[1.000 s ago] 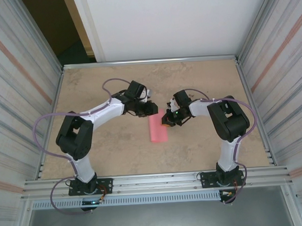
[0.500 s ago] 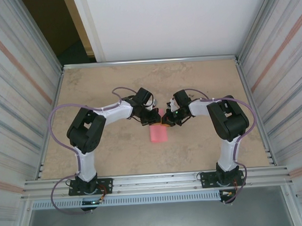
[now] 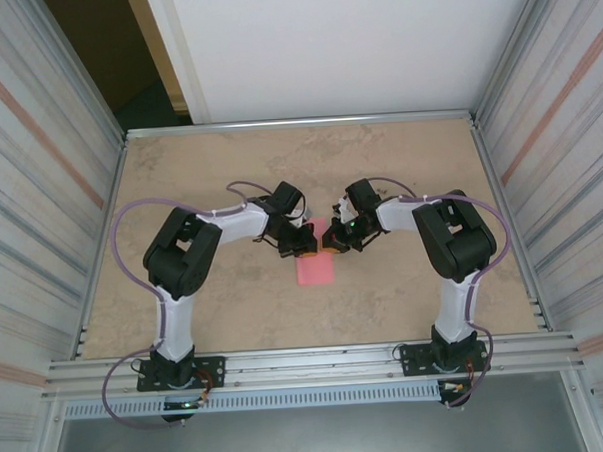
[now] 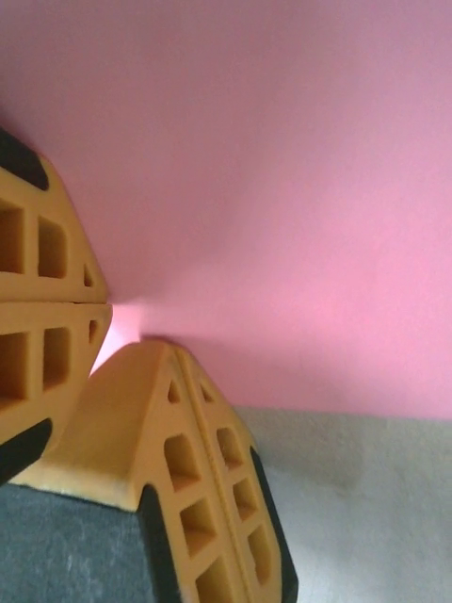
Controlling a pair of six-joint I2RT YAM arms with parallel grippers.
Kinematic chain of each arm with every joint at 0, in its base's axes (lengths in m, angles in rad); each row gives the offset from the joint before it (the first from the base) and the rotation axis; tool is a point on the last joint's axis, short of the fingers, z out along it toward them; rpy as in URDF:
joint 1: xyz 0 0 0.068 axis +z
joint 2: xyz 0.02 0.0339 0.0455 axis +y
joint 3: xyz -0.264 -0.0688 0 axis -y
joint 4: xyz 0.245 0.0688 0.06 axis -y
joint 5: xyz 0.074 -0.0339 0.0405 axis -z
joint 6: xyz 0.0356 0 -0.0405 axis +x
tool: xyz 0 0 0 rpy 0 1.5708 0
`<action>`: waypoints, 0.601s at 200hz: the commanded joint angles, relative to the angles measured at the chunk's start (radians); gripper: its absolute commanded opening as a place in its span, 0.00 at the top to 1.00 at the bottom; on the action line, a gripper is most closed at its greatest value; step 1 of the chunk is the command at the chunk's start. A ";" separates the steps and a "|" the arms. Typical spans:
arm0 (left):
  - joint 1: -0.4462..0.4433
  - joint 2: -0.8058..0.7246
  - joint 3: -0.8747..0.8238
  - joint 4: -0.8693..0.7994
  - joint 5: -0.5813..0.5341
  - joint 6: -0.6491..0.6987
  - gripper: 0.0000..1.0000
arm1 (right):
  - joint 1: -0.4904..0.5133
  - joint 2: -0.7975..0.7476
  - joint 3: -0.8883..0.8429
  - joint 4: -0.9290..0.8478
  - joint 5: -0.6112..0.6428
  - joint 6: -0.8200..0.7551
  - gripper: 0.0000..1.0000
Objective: Fold a paper plane with a square sheet of paper (pick it up from the middle)
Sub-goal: First fold the square sheet of paper in half at the center of the table.
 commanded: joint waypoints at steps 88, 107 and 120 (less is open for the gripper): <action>0.168 -0.090 -0.253 0.012 0.058 0.137 0.93 | -0.002 0.176 -0.075 -0.234 0.300 -0.047 1.00; 0.205 -0.122 -0.282 0.001 0.067 0.160 0.93 | -0.004 0.175 -0.076 -0.233 0.299 -0.048 1.00; 0.213 -0.158 -0.281 0.004 0.073 0.164 0.93 | -0.003 0.172 -0.075 -0.233 0.297 -0.047 1.00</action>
